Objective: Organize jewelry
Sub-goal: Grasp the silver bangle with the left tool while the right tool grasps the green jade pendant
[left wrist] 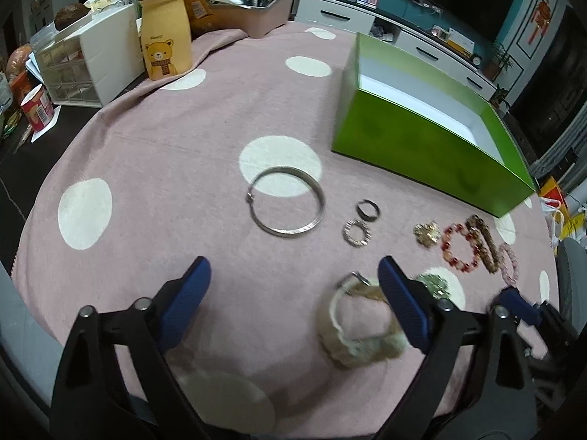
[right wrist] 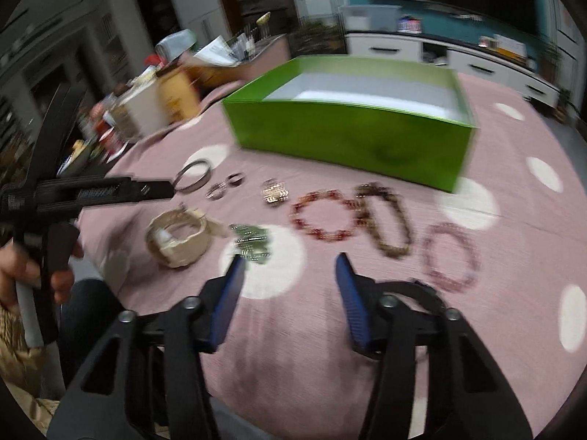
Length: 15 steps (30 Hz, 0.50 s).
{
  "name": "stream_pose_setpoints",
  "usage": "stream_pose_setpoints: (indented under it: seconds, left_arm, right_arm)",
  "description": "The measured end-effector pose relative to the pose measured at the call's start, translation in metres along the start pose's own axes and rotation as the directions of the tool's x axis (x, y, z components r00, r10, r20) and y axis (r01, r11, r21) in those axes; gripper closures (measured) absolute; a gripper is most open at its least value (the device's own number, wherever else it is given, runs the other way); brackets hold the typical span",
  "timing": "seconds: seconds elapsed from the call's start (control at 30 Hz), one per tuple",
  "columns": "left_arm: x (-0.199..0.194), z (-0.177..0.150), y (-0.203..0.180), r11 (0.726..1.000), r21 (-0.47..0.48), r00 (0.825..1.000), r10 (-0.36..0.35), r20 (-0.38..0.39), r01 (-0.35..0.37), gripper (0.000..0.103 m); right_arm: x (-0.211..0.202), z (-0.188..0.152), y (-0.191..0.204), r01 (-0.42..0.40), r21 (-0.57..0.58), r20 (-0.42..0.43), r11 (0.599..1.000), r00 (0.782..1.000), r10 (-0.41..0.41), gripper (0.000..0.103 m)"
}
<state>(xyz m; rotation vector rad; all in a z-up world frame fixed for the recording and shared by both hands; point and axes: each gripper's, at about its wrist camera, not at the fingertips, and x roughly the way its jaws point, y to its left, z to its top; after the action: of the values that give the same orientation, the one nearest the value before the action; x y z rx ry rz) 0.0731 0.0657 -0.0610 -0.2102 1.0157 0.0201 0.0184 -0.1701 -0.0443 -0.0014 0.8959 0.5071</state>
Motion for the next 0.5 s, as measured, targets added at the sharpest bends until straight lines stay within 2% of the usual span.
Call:
stream_pose_setpoints:
  seconds: [0.17,0.37,0.43,0.5]
  left_arm:
    - [0.008,0.009,0.006,0.999,0.035,1.0,0.006,0.015,-0.007,0.027]
    - [0.021,0.02,-0.008,0.98,0.196,0.999,-0.035,-0.003,0.034,0.04]
    - [0.029,0.023,-0.011,0.972,0.23,0.999,-0.032,-0.027,0.037,0.048]
    - [0.035,0.023,-0.014,0.967,0.252,0.999,-0.03,-0.045,0.04,0.05]
  right_arm:
    - [0.028,0.009,0.015,-0.015,-0.051,-0.057,0.999,0.998,0.012,0.068]
    - [0.046,0.015,0.026,0.001,-0.119,-0.081,0.993,0.997,-0.011,0.069]
    - [0.051,0.018,0.029,0.014,-0.147,-0.081,0.989,0.996,-0.026,0.069]
    - [0.055,0.02,0.032,0.022,-0.168,-0.081,0.985,0.996,-0.036,0.069]
